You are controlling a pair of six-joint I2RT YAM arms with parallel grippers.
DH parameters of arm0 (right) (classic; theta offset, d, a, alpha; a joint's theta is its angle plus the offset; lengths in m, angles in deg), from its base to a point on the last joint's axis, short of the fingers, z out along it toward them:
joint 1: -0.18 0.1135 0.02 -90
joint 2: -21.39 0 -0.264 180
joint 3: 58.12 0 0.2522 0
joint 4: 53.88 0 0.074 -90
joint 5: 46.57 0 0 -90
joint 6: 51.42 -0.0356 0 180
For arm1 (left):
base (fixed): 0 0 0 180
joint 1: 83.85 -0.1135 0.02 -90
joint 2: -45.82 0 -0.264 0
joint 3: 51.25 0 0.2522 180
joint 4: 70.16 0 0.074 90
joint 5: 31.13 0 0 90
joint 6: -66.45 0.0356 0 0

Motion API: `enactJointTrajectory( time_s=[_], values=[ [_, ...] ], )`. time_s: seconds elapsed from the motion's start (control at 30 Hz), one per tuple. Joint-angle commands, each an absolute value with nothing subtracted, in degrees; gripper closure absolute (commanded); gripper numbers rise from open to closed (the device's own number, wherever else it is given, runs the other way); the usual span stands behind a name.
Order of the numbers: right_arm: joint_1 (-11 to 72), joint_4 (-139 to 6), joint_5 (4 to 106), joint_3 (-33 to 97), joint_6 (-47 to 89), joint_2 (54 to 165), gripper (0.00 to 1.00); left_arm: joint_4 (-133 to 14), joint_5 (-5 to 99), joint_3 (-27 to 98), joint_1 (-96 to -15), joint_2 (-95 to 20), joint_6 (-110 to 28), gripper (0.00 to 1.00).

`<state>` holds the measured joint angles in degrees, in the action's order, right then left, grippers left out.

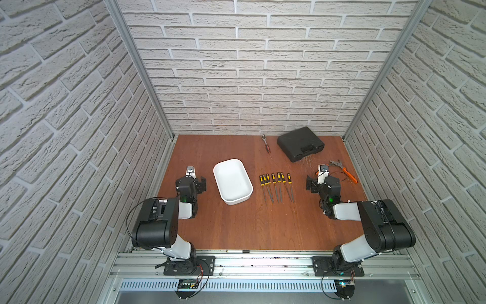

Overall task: Take the file tool out of the storage box
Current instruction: Reset both arms

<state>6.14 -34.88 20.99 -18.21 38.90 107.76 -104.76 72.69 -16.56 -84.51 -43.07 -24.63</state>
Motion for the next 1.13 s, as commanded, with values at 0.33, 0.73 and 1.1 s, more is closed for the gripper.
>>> enactJointTrajectory(
  time_s=[0.33,0.73,1.1],
  values=[
    [2.11,-10.30,32.87,-23.83,39.90,111.40,0.01,-107.86,69.43,-15.78,-85.96,-43.14,-25.08,0.02],
    [1.23,-19.55,34.84,-21.62,39.12,108.35,0.01,-107.90,69.42,-15.77,-86.12,-43.17,-25.05,0.02],
    [1.06,-20.52,35.47,-21.26,39.11,108.23,0.01,-107.90,69.36,-15.76,-86.04,-43.13,-25.05,0.02]
  ],
)
